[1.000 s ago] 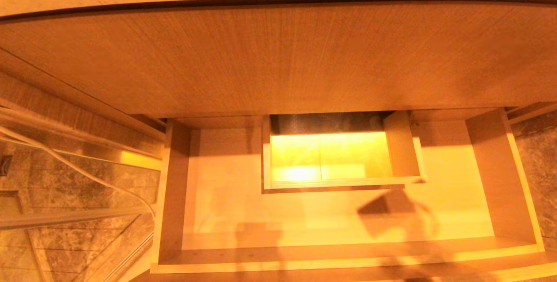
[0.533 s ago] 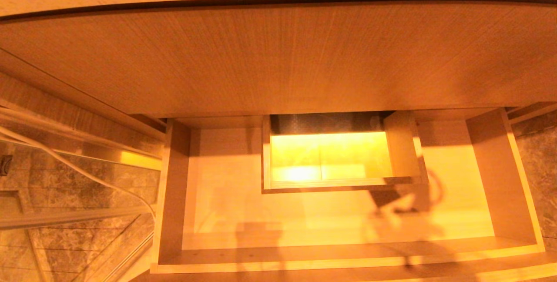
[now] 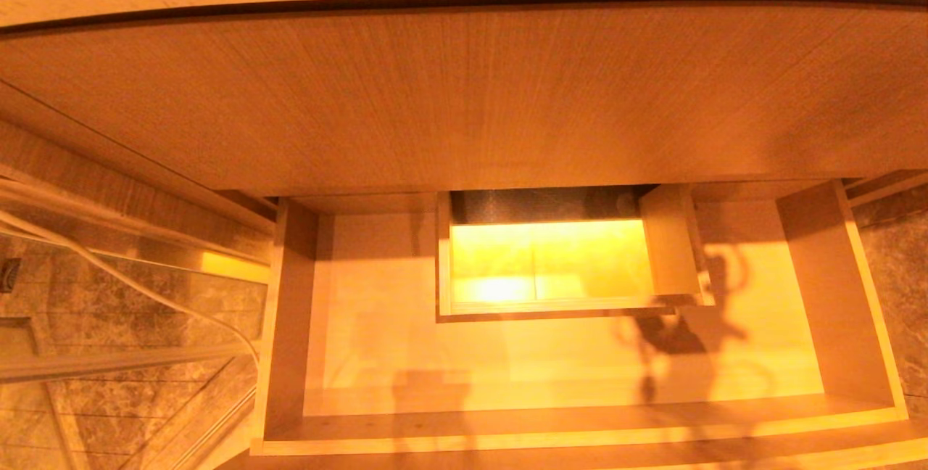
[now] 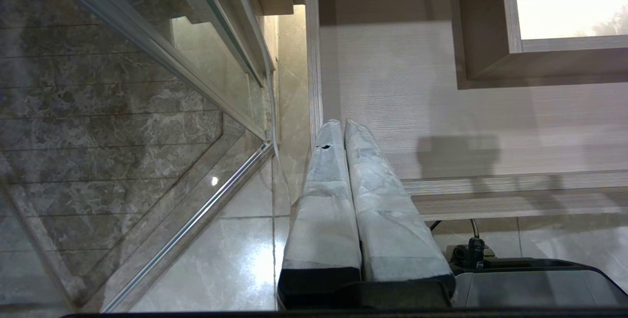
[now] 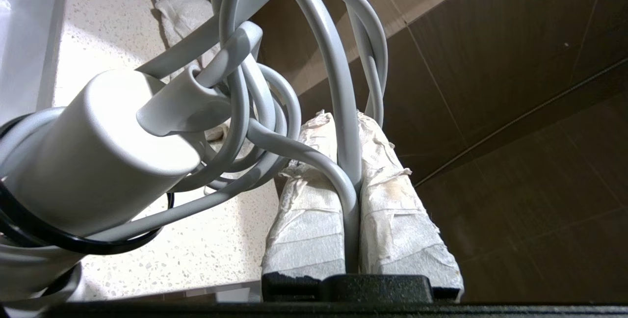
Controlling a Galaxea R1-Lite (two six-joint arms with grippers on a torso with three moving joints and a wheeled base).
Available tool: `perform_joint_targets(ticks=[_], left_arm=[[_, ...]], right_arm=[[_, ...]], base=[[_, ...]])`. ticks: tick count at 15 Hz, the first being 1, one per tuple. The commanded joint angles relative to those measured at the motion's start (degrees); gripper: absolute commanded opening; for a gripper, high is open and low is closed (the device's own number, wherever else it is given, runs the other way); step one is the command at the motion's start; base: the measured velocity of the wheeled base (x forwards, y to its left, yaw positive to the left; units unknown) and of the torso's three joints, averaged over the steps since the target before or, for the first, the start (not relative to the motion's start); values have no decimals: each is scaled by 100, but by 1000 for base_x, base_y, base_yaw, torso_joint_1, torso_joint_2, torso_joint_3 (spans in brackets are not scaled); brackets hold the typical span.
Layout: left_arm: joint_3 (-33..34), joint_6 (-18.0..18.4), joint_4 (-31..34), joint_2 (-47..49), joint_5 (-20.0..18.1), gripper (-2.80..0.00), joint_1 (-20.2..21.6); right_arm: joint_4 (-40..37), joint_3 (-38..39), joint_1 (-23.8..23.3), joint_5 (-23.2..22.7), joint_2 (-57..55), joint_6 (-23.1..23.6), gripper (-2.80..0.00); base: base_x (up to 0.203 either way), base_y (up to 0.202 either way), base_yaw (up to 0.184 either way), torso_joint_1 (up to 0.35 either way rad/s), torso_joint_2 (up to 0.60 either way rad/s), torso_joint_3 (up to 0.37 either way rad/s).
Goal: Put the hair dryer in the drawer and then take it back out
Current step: Place it on the countertop
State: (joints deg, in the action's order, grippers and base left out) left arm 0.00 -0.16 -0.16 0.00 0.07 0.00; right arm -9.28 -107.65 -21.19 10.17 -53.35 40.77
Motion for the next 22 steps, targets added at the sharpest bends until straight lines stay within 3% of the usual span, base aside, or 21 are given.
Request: perform_joint_targets(ticks=[1, 9, 15, 19, 22], left_arm=[[0, -2, -2, 0, 1, -280, 0], [0, -2, -2, 0, 1, -280, 0], [0, -2, -2, 0, 1, -280, 0], [0, -2, -2, 0, 1, -280, 0], [0, -2, -2, 0, 1, -280, 0]], right_arm=[[-30, -54, 1, 12, -141, 28, -280], [-162, -86, 9, 3, -123, 19, -280], [-162, -301, 386, -15, -70, -48, -280], [-321, -305, 385, 0, -419, -17, -280], [88, -330, 428, 9, -481, -130, -280]], base=[[0, 0, 0, 0, 0, 0], [0, 0, 0, 0, 0, 0], [0, 0, 0, 0, 0, 0], [0, 0, 0, 0, 0, 0], [0, 0, 0, 0, 0, 0]])
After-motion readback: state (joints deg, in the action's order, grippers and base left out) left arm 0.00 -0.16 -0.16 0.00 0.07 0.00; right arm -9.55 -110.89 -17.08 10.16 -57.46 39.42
